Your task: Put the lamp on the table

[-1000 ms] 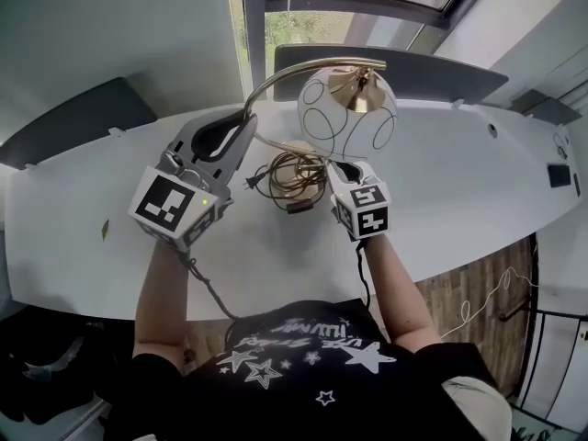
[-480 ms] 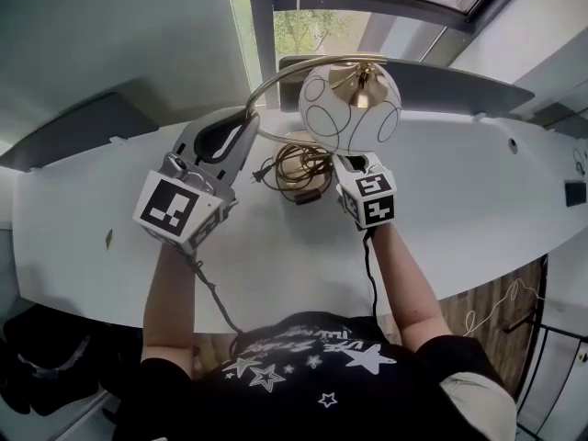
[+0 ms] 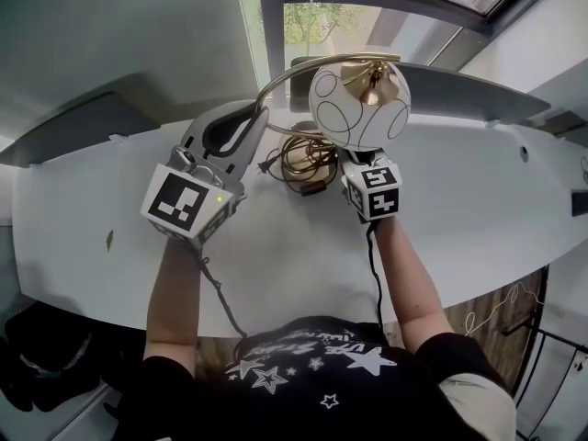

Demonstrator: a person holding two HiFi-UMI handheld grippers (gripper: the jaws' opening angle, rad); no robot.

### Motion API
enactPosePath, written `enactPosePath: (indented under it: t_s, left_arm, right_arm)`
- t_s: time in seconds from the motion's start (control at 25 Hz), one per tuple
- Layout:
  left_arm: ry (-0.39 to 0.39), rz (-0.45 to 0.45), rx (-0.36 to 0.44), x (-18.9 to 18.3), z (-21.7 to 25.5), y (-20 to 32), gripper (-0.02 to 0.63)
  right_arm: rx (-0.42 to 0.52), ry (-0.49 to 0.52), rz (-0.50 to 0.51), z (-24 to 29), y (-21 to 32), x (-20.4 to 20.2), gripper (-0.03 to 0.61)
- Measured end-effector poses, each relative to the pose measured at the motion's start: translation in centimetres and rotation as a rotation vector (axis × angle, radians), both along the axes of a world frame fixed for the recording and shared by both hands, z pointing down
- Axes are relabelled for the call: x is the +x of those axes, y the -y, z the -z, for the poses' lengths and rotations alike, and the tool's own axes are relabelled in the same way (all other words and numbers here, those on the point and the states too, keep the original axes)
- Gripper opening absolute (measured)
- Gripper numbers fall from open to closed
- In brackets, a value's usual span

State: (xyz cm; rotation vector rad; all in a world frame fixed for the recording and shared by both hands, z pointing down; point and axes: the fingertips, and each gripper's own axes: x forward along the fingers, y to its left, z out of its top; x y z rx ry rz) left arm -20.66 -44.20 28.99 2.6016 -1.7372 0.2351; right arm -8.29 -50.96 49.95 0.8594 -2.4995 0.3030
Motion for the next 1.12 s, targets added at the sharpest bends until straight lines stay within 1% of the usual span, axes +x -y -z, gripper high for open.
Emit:
enactPosePath:
  t_s: [0.16, 0.28, 0.52, 0.72, 0.84, 0.96, 1.04, 1.12]
  left_arm:
    - [0.018, -0.025, 0.003, 0.3, -0.6, 0.5, 0.032]
    - [0.017, -0.027, -0.005, 0.5, -1.0, 0.9, 0.032]
    - [0.014, -0.048, 0.005, 0.8, -1.3, 0.9, 0.032]
    - [0.010, -0.046, -0.004, 0.7, -1.5, 1.0, 0.032]
    - [-0.020, -0.023, -0.015, 0.3, -1.4, 1.3, 0.032]
    - [-0.037, -0.005, 0.003, 0.2, -1.2, 1.2, 0.032]
    - [-0.022, 0.014, 0.015, 0.2, -1.2, 1.2, 0.032]
    - [0.008, 0.031, 0.038, 0.3, -1.5, 1.1, 0.032]
  right_arm:
    - [-0.017, -0.002, -0.013, -0.9, 0.5, -0.3, 0.041]
    - [-0.029, -0.002, -0.025, -1.6, 0.8, -0.1, 0.041]
    - [-0.039, 0.015, -0.035, -2.2, 1.1, -0.1, 0.043]
    - [-0.030, 0.011, -0.036, -2.2, 1.0, 0.1, 0.043]
    - [-0.028, 0.008, -0.047, -2.3, 0.9, 0.2, 0.043]
    - [-0.055, 0.042, -0.076, -2.3, 0.8, 0.3, 0.049]
    - [-0.064, 0.058, -0.092, -2.4, 0.9, 0.3, 0.051]
    - [-0.060, 0.057, -0.092, -2.4, 0.9, 0.2, 0.051]
